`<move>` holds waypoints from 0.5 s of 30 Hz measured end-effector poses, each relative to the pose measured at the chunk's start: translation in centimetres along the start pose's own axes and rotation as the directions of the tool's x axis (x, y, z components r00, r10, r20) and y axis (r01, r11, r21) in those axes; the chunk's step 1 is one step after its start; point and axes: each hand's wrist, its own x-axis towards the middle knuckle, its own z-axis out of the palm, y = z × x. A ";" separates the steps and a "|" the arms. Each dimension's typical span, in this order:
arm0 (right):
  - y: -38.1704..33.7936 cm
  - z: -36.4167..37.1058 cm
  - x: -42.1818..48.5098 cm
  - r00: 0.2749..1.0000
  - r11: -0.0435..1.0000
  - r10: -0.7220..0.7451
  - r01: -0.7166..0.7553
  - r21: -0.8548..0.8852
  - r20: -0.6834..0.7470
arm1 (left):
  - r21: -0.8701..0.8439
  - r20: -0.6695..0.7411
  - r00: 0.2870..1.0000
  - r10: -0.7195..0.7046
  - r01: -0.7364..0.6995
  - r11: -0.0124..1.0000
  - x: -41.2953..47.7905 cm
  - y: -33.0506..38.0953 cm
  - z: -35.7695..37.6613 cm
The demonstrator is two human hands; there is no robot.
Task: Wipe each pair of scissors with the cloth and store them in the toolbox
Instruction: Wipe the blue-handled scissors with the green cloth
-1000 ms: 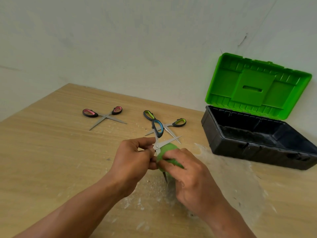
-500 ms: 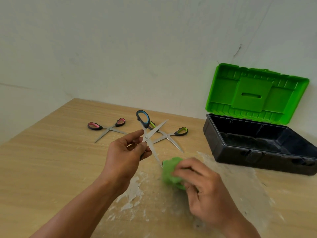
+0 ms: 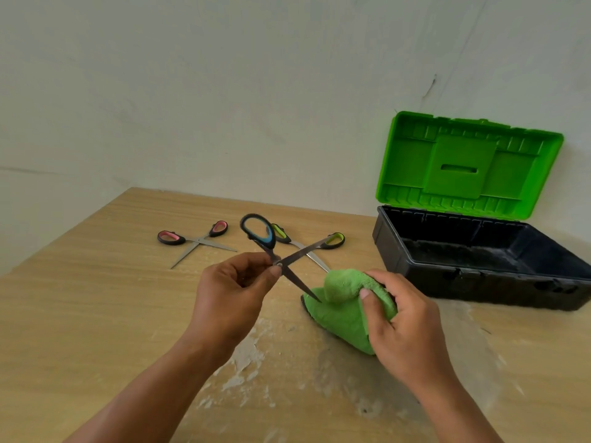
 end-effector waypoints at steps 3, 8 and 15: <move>-0.2 -0.2 0.1 0.997 0.998 -0.057 0.058 0.013 -0.049 | -0.019 -0.005 1.000 -0.029 0.029 0.999 0.0 -0.1 0.1; -1.1 0.1 -0.2 0.977 0.982 -0.187 0.186 -0.024 -0.105 | -0.044 0.018 0.998 -0.057 0.058 0.997 -0.2 -0.4 0.4; -2.1 1.0 -0.8 0.955 0.961 -0.273 0.265 -0.083 -0.116 | -0.037 0.107 0.992 -0.068 0.073 0.997 -1.2 -0.7 1.5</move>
